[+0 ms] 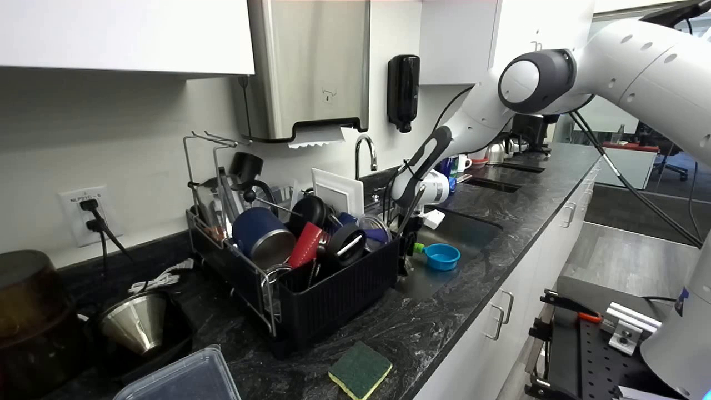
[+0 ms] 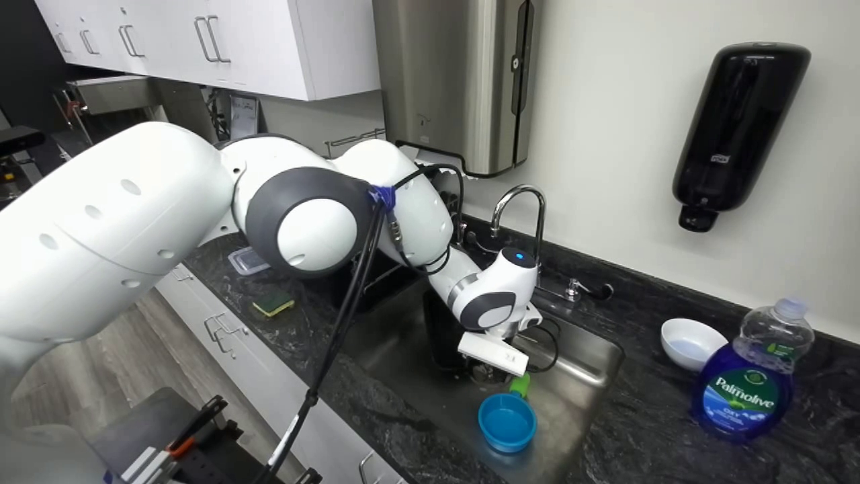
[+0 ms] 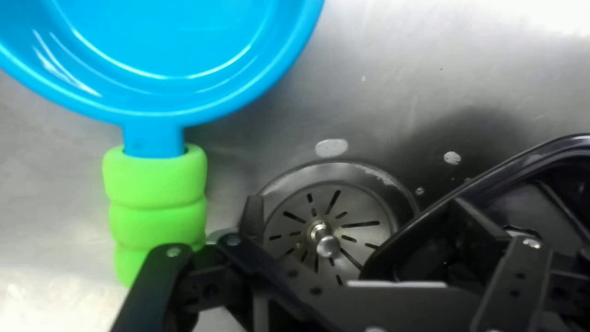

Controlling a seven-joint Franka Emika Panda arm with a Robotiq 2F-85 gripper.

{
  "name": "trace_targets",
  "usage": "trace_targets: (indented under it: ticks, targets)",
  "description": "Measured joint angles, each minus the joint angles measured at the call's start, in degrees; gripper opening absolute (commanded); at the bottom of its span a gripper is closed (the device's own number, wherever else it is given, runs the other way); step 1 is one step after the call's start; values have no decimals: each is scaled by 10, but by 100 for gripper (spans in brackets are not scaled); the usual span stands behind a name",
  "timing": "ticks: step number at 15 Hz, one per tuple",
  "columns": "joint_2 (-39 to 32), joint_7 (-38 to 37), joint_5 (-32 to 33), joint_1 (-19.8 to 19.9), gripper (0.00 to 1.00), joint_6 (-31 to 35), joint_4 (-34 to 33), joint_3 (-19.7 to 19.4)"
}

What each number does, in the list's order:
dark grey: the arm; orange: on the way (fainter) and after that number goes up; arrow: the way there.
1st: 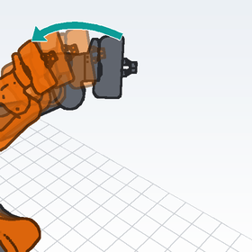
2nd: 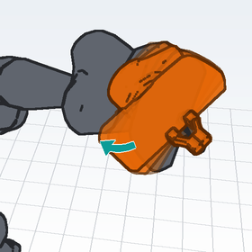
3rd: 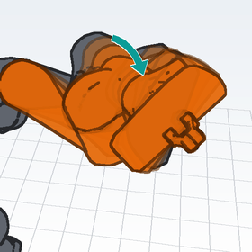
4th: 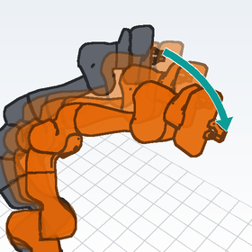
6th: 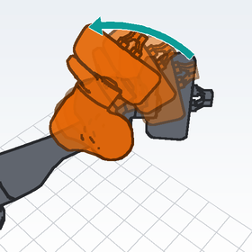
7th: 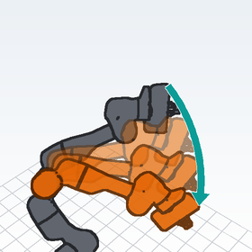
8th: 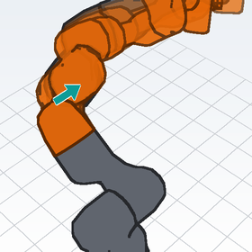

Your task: Pick the blue pot from the sink and place it in the rack

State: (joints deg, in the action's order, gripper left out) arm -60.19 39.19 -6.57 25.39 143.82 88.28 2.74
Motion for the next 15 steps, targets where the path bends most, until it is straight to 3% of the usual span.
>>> trace_targets:
  ticks: [15]
  targets:
    - [-10,18,37,22,100,80,-1,-2]
